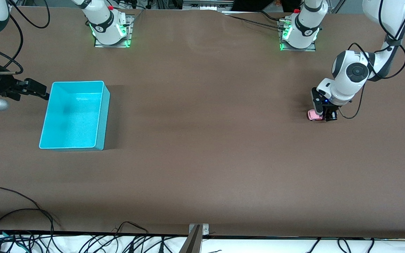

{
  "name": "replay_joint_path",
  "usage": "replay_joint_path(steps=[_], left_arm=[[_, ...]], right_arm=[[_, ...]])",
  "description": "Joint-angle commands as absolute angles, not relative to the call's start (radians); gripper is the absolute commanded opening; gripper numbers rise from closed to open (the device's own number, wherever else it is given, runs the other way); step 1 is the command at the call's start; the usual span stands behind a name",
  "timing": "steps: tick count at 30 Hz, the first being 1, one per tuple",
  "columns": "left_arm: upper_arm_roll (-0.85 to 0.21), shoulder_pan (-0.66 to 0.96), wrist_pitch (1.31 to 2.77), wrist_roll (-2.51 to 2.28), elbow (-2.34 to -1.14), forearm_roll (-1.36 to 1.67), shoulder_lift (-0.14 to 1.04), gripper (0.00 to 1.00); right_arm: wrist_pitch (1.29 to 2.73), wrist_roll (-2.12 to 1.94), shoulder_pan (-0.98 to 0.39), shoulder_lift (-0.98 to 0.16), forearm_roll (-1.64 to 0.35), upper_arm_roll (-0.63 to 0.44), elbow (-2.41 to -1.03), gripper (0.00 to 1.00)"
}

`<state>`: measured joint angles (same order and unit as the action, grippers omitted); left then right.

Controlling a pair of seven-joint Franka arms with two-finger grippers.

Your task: Wind and store pink jeep toy

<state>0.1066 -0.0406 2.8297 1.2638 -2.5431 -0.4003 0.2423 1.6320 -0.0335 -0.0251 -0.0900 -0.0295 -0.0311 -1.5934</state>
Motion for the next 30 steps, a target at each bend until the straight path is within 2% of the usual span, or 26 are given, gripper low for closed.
replay_joint_path(steps=[1,23,30], left_arm=[[0.147,-0.037,2.872,1.333,-2.494,-0.373,0.344,0.0],[0.302,-0.057,2.872,1.436,-2.456,-0.385,0.411,0.0],[0.314,-0.156,2.872,1.581,-2.381,-0.373,0.457,0.0]], right_arm=[[1.628,-0.021,-0.025,-0.094,-0.038,-0.034,-1.577,1.0],[1.628,-0.021,-0.025,-0.094,-0.038,-0.034,-1.577,1.0],[1.628,-0.021,-0.025,-0.094,-0.038,-0.034,-1.577,1.0]])
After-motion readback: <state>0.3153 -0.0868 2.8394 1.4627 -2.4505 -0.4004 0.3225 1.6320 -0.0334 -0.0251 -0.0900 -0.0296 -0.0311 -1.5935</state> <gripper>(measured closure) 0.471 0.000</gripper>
